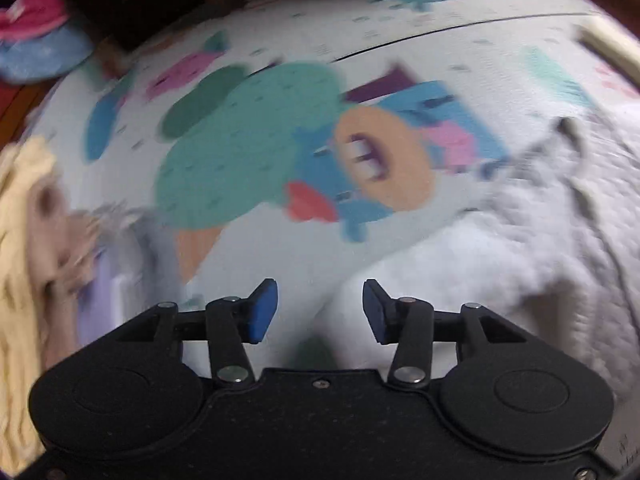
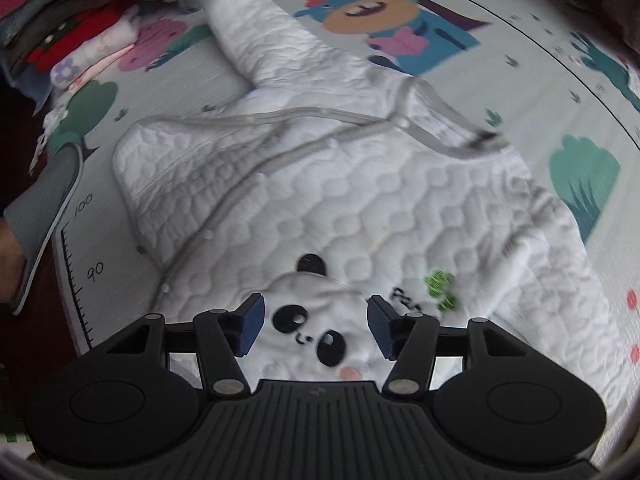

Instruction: Fold clothes

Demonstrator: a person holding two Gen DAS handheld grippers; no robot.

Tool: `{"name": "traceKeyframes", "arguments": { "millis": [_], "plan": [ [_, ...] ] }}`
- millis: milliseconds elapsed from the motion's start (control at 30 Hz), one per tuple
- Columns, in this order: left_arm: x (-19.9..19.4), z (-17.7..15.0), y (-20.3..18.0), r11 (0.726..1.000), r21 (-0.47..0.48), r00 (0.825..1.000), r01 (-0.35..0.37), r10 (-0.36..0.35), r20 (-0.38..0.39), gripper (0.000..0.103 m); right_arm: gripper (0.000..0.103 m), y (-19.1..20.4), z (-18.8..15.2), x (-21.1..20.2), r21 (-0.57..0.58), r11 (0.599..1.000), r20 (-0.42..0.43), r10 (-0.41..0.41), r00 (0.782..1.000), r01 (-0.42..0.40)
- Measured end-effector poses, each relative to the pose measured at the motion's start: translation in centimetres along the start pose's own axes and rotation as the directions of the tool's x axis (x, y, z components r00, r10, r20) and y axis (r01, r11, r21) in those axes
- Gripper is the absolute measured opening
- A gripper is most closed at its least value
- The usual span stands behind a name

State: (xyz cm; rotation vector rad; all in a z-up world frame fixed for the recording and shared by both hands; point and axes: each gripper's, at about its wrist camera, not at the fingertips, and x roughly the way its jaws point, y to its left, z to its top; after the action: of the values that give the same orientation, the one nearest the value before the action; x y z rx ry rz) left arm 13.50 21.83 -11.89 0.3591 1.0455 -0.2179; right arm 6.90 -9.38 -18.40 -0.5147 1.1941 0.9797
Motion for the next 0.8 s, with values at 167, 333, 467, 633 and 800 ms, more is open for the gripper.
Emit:
{"name": "traceKeyframes", "arguments": {
  "millis": [167, 333, 467, 633, 800],
  "plan": [
    [0.4, -1.6, -8.6, 0.921, 0.213, 0.946, 0.325, -0.312, -0.093, 0.05, 0.058, 1.7, 0.7, 1.1, -0.019, 0.999, -0.017, 0.037, 0.999, -0.037],
    [3.1, -4.9, -14.9, 0.864, 0.263, 0.895, 0.429, -0.368, -0.251, 0.051, 0.058, 3.4, 1.4, 2.2, -0.037, 0.997, -0.035, 0.073, 0.997, -0.075],
    [4.1, -6.4, -16.5, 0.867, 0.235, 0.873, 0.44, -0.351, -0.337, 0.007, 0.061, 4.8, 2.0, 3.1, -0.051, 0.993, -0.05, 0.102, 0.994, -0.105],
    [2.6, -3.4, -17.1, 0.83, 0.055, 0.794, 0.555, -0.508, -0.333, 0.003, 0.061, 3.6, 2.6, 2.9, 0.008, 0.994, -0.02, 0.109, 0.994, -0.109],
    [2.9, -1.2, -19.6, 0.777, 0.0, 0.746, 0.629, -0.604, -0.28, 0.003, 0.061, 0.4, 2.8, 3.5, 0.266, 0.95, 0.037, 0.157, 0.987, -0.161]
  ]
}}
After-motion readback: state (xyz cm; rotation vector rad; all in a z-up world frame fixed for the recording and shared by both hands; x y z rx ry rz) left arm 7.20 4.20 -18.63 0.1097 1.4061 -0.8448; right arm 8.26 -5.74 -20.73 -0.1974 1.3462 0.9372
